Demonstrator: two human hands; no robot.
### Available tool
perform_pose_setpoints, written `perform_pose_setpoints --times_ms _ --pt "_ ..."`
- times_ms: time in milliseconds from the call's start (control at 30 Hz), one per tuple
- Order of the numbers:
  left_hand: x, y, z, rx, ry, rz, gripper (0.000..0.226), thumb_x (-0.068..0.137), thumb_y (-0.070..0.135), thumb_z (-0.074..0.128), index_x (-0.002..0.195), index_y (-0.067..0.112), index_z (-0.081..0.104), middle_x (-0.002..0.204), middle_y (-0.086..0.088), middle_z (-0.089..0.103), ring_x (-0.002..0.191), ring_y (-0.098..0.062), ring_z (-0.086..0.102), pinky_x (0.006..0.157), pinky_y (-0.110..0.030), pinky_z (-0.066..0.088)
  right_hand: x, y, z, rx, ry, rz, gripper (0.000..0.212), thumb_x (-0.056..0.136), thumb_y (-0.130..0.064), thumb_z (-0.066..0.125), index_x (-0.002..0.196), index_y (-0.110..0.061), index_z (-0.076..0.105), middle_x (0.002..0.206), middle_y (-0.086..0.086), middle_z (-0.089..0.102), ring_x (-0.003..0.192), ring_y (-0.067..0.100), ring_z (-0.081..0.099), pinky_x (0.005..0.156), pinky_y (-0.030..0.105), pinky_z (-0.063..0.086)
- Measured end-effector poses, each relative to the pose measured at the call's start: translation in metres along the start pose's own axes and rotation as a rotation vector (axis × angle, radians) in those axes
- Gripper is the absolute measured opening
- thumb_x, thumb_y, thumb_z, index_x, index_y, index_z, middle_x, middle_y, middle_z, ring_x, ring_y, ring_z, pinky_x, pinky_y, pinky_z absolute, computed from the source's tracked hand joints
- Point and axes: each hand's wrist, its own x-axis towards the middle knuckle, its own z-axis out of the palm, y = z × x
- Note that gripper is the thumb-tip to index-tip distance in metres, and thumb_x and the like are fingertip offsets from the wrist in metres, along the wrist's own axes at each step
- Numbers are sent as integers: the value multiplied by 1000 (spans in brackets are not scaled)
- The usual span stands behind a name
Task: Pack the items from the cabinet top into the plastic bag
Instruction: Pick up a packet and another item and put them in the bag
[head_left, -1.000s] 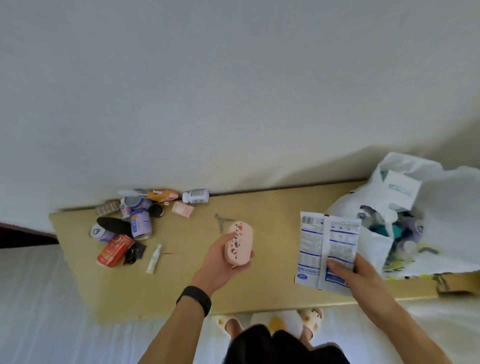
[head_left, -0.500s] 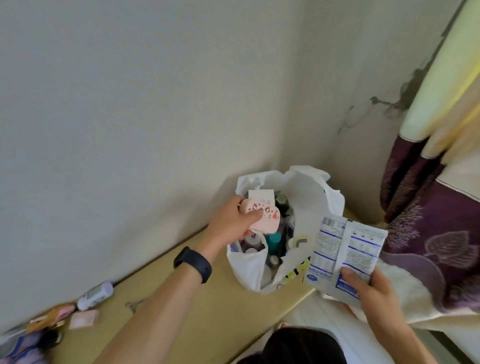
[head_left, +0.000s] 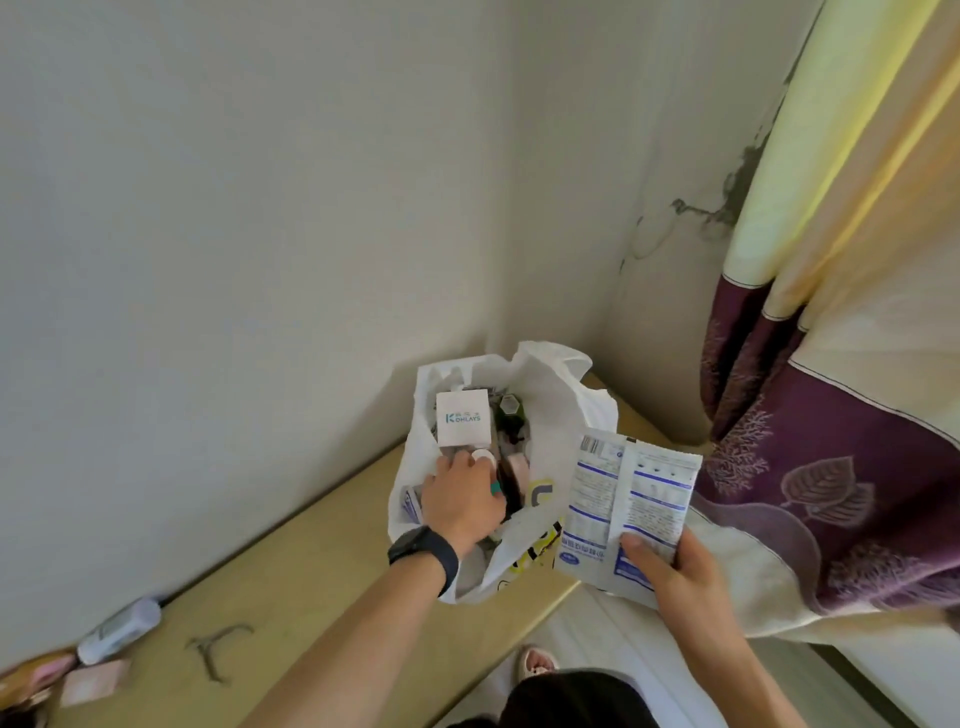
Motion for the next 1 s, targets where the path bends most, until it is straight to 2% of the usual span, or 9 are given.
perform_pose_setpoints --times_ms 133,267,367,500,567,667,800,867,1000 --pt "-25 -23 13 416 -22 -48 53 89 27 58 139 22 42 138 -7 42 128 -30 38 100 -43 35 4 -6 8 -132 -71 -45 28 93 -12 64 117 -27 63 109 -12 71 97 3 65 70 14 47" --pt "-38 -49 15 419 -120 -127 48 93 25 53 139 23 42 129 -8 58 120 -30 53 94 -41 38 13 -29 24 -267 -167 -125 25 93 -17 66 116 -24 59 106 -10 71 79 -4 70 54 10 50" --pt "-50 -65 6 227 -102 -123 42 93 27 52 134 22 44 117 -8 63 103 -32 62 80 -37 47 22 -62 41 -449 -260 -223 25 93 -28 64 116 -31 55 104 -11 70 71 -1 70 50 15 53" --pt "-70 -72 -20 -276 55 -178 43 95 19 46 136 29 35 92 -7 65 71 -26 62 55 -31 40 35 -105 74 -784 -422 -391 25 91 -40 62 111 -47 49 89 -23 63 76 3 66 54 23 56" --pt "-77 -70 -34 -623 148 -280 39 97 17 40 132 33 32 83 -7 67 63 -24 65 51 -28 40 45 -120 96 -876 -496 -416 23 88 -37 64 109 -38 56 89 -15 66 73 7 66 50 23 52" --pt "-82 -72 -54 -1061 232 -400 24 96 10 36 114 18 49 89 -5 69 56 -18 62 56 -26 45 61 -119 134 -955 -692 -258 21 86 -26 67 105 -18 64 83 0 72 60 16 72 45 25 51" --pt "-86 -79 -65 -1119 308 -383 25 94 8 39 103 18 61 84 3 72 50 -17 59 59 -25 46 62 -100 175 -1129 -840 -145 19 86 -13 62 103 -5 63 79 6 71 56 18 72 43 22 51" --pt "-90 -79 -68 -1112 320 -361 25 96 9 41 105 19 62 83 4 73 48 -17 59 52 -17 44 61 -100 189 -1228 -805 -237 6 87 -12 58 90 -8 62 87 8 72 67 20 73 48 23 53" --pt "-94 -79 -71 -1121 322 -370 24 95 11 46 108 16 65 80 24 70 51 -16 63 51 -12 42 58 -114 201 -1357 -754 -355 19 89 -10 53 71 -14 56 86 9 73 69 23 74 64 30 62"
